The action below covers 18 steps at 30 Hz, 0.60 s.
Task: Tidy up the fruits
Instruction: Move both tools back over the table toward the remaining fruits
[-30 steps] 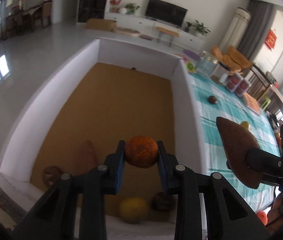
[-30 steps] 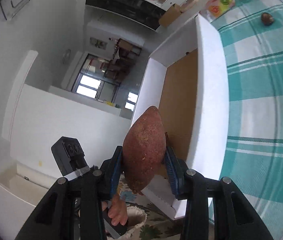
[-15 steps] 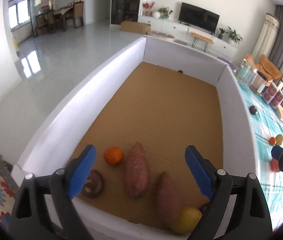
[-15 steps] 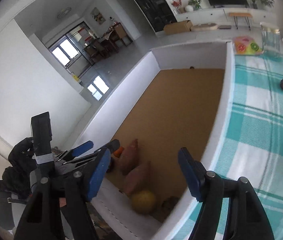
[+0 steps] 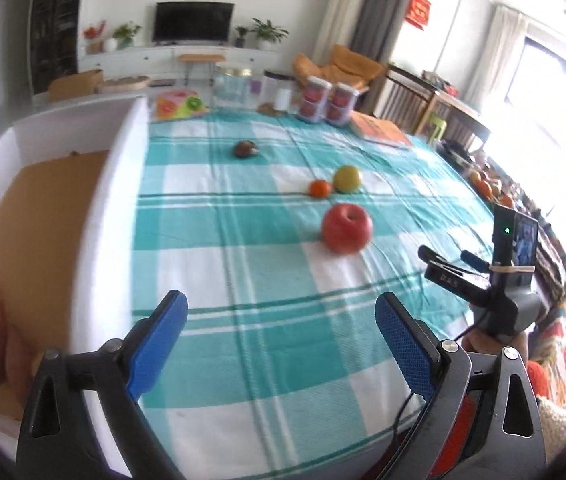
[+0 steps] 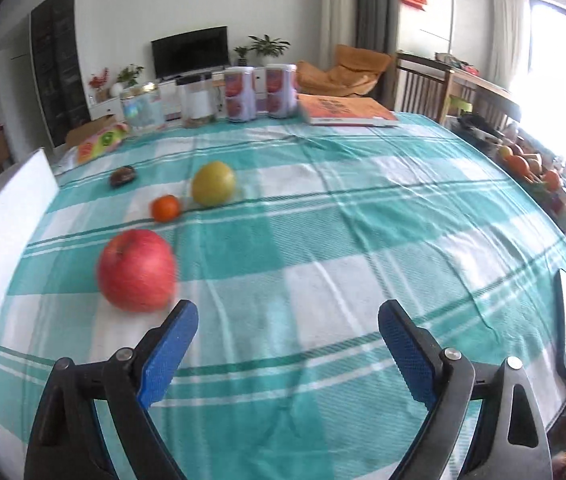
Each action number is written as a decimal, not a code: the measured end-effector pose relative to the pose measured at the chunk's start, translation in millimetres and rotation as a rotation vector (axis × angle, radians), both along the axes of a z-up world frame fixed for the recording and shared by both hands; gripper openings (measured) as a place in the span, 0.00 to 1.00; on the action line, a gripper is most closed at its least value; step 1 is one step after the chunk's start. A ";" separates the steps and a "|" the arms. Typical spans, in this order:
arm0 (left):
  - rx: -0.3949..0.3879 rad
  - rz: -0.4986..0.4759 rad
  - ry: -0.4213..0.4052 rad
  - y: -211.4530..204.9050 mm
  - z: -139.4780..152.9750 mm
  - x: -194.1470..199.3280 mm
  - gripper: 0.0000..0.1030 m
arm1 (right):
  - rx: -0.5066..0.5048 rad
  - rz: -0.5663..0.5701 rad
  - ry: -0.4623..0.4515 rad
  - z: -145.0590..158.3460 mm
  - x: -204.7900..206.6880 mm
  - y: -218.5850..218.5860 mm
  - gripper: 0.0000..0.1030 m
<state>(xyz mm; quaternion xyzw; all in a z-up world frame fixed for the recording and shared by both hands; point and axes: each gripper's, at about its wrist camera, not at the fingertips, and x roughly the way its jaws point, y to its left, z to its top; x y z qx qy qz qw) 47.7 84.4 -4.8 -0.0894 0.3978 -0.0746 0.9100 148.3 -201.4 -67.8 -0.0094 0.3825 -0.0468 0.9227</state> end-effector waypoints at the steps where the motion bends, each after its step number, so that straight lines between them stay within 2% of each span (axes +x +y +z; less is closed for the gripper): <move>1: 0.016 -0.019 0.014 -13.4 -7.8 3.9 0.93 | 0.017 -0.045 0.005 -6.0 0.0 -14.8 0.89; 3: 0.062 -0.041 0.042 -33.6 -26.9 19.9 0.93 | 0.124 -0.075 0.010 -5.3 -3.3 -32.7 0.89; 7: 0.177 0.002 0.076 -47.1 -61.1 42.9 0.93 | 0.100 -0.084 0.011 -4.4 -4.9 -26.3 0.89; 12: 0.198 0.103 0.085 -25.3 -84.2 73.8 0.93 | 0.081 -0.088 0.025 -11.7 -3.2 -15.2 0.89; 16: 0.274 0.161 0.082 -11.9 -99.5 89.9 0.93 | 0.092 -0.092 0.030 -13.4 -2.4 -17.9 0.89; 18: 0.278 0.170 0.102 -6.7 -106.2 92.2 0.93 | 0.093 -0.092 0.029 -13.1 -2.8 -18.6 0.89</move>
